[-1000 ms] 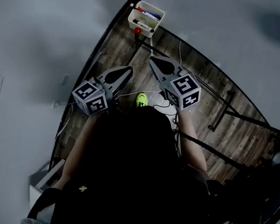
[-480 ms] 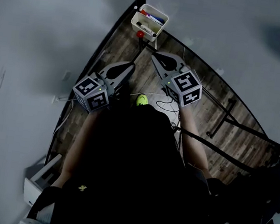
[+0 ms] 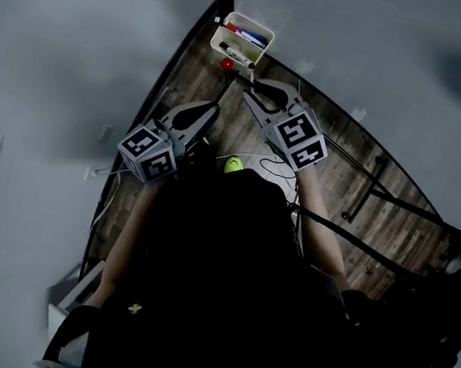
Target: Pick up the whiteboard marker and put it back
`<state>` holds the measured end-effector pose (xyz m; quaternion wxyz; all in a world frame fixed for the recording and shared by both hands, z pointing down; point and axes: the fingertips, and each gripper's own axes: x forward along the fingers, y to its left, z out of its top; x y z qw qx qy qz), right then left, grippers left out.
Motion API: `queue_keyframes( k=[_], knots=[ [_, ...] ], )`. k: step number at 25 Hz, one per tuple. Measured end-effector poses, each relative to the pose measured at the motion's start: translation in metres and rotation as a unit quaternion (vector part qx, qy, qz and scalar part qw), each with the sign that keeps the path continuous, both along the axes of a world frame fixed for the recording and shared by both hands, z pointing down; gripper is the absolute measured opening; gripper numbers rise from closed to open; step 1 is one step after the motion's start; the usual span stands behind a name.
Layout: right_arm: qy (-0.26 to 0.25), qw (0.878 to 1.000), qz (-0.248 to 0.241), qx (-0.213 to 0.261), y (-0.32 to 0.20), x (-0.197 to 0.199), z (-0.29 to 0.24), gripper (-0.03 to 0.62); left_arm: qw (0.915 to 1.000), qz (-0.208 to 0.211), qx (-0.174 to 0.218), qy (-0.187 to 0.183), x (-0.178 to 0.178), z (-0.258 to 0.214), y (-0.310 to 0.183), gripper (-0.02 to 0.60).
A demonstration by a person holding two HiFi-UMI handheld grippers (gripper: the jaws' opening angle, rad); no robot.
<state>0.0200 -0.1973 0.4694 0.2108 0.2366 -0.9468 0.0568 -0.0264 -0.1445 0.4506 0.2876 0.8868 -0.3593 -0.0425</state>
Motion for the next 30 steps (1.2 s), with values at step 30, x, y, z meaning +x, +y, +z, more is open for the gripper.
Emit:
queue_keyframes(
  k=[30],
  knots=[
    [0.145,0.988,-0.036,0.036,-0.055,-0.029,0.023,0.201,0.9982,0.042,-0.029,0.031,-0.024,0.003,-0.048,0.013]
  ],
)
